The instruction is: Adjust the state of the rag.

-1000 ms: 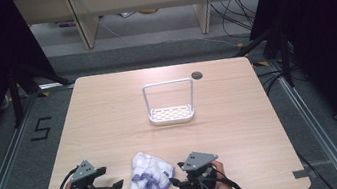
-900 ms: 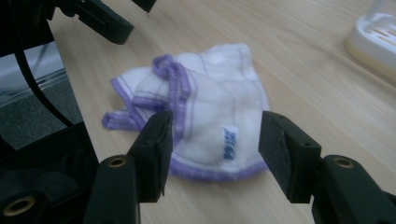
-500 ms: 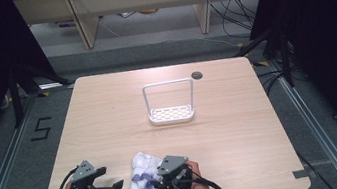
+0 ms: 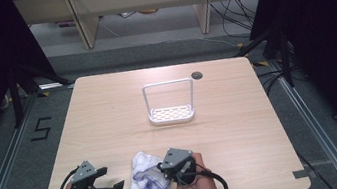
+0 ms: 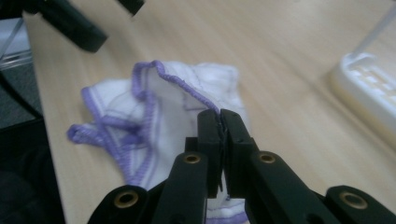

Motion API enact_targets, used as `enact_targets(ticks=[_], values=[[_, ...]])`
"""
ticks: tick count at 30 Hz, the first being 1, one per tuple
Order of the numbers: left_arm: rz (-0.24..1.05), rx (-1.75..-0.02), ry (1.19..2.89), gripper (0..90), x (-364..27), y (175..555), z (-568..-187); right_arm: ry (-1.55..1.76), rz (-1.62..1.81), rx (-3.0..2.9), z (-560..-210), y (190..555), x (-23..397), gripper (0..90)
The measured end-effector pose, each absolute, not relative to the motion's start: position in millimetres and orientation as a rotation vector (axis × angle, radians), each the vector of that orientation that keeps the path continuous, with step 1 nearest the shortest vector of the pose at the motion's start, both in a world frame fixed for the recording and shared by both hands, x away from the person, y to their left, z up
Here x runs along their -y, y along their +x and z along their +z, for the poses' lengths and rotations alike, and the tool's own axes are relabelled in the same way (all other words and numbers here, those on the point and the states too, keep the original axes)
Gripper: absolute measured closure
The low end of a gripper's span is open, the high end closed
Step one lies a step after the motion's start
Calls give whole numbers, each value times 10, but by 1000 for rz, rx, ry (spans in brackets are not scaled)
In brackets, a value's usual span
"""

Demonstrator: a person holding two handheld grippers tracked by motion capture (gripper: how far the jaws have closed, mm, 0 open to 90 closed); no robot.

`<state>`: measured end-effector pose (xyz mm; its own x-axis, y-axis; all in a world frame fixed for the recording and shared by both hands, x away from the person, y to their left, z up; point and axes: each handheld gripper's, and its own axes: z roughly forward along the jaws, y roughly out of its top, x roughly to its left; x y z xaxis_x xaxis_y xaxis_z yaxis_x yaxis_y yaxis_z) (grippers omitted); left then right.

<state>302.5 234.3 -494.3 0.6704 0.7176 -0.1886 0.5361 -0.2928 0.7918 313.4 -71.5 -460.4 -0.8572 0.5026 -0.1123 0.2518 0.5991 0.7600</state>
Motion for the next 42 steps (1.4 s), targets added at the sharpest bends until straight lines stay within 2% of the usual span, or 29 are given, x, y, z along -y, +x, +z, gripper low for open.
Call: enact_targets(ticks=[6,9,13,20,28,31,34,38,42], values=[[257,-960,1957,162,-2290,2998,-4928,736,1185,-2441,-4475,3300,967,882],[229,-918,1960,193,-2208,2954,-4878,785,1197,-2419,-4462,3377,1077,883],[200,-861,1979,245,-2113,2907,-4829,847,1199,-2410,-4498,3475,1205,882],[162,-735,2008,267,-1754,2814,-4805,940,1164,-2414,-4622,3610,1367,882],[109,-707,2036,264,-1331,2921,-4782,925,1180,-2423,-4602,3623,1388,882],[96,-746,2032,247,-1211,2983,-4807,927,1178,-2430,-4595,3622,1401,882],[82,-784,2043,268,-1144,3039,-4837,934,1196,-2429,-4590,3617,1404,881],[50,-818,2023,363,-1103,3077,-4866,925,1201,-2431,-4585,3615,1400,881],[88,-832,2033,530,-1059,3163,-4939,952,1201,-2428,-4576,3600,1394,881]])
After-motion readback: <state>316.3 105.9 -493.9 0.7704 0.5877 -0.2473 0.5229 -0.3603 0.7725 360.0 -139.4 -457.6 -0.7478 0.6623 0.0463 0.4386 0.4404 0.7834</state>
